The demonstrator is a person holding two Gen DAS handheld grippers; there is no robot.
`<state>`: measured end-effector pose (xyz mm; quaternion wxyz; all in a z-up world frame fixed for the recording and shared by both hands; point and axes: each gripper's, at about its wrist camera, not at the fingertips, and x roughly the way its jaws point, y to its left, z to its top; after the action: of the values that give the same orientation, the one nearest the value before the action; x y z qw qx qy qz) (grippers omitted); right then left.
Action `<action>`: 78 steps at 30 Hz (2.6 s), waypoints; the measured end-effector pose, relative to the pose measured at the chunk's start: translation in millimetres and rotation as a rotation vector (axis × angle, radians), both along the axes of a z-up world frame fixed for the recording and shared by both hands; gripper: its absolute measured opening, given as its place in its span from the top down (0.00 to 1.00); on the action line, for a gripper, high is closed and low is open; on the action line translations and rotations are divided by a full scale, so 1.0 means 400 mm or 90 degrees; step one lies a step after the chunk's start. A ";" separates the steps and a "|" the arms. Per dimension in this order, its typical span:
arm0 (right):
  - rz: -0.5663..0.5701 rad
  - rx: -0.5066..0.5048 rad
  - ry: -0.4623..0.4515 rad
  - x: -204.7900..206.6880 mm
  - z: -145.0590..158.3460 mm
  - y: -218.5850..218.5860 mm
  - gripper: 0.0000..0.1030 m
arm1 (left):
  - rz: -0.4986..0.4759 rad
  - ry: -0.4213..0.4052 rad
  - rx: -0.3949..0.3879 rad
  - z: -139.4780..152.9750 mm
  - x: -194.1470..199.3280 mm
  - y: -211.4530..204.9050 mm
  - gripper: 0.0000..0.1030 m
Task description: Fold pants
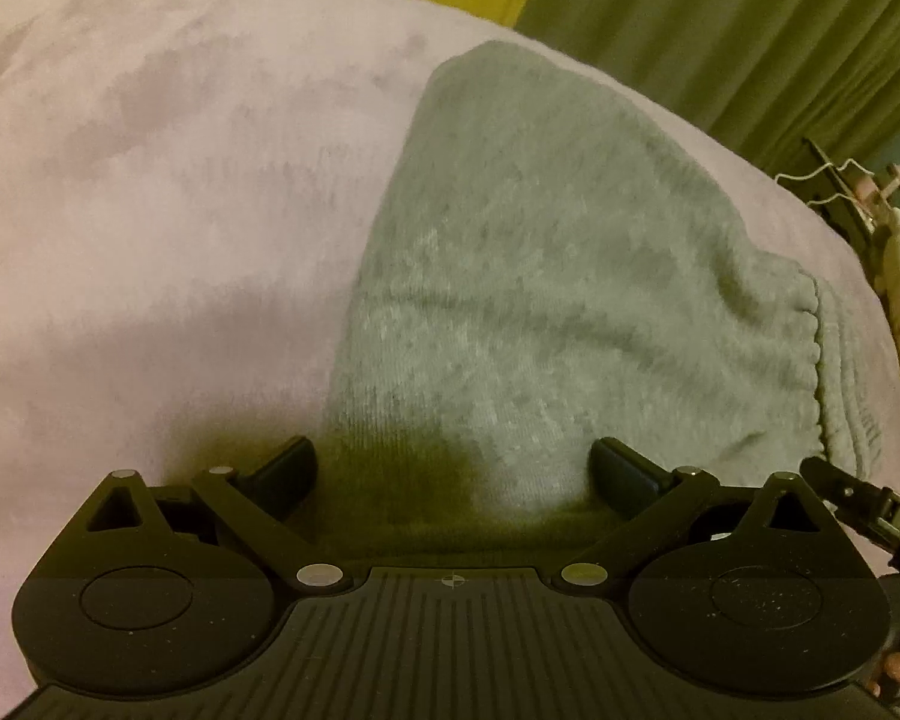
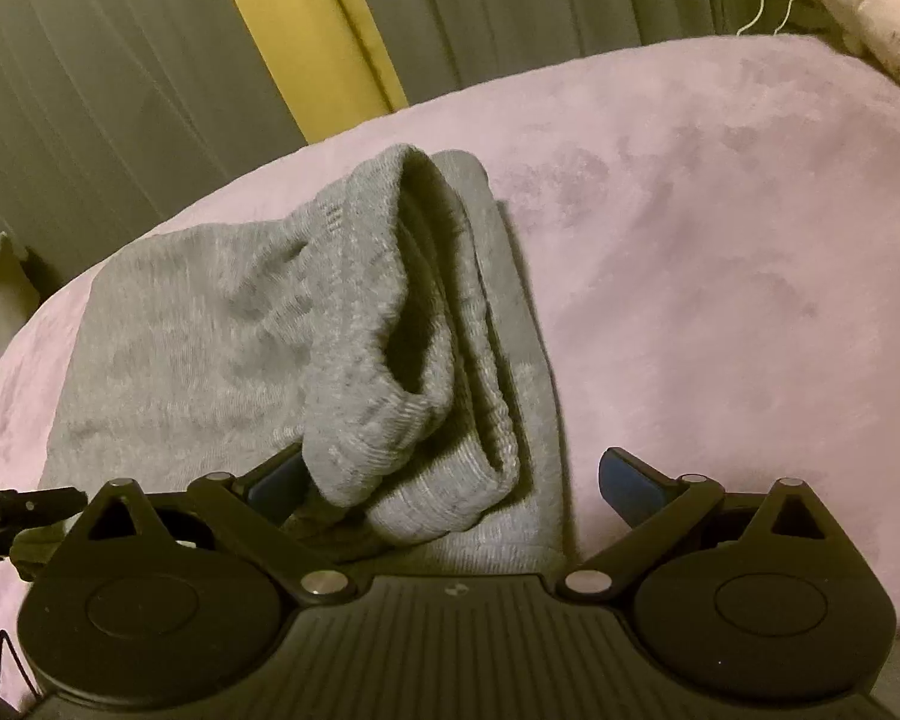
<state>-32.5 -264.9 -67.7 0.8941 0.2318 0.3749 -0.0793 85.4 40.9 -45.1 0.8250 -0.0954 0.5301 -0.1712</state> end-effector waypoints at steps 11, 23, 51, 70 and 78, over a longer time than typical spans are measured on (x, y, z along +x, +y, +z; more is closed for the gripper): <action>-0.003 0.045 0.002 0.017 -0.029 -0.023 0.03 | -0.044 0.008 0.011 0.035 -0.033 -0.021 0.02; 0.037 0.110 0.006 0.070 -0.048 -0.051 0.02 | -0.030 0.002 -0.068 -0.010 0.118 0.033 0.02; 0.173 0.406 -0.025 0.233 -0.114 -0.215 0.02 | -0.132 0.022 -0.199 -0.059 0.231 -0.037 0.00; 0.221 0.416 -0.026 0.315 -0.115 -0.180 0.02 | -0.187 -0.004 -0.179 -0.069 0.227 -0.093 0.00; 0.195 0.400 -0.016 0.295 -0.107 -0.168 0.07 | -0.191 -0.015 -0.161 -0.063 0.217 -0.104 0.00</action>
<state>85.7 -332.2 -110.7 0.7853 0.4377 0.4001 0.1778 172.1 -0.7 -70.4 0.7777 -0.1166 0.5031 -0.3585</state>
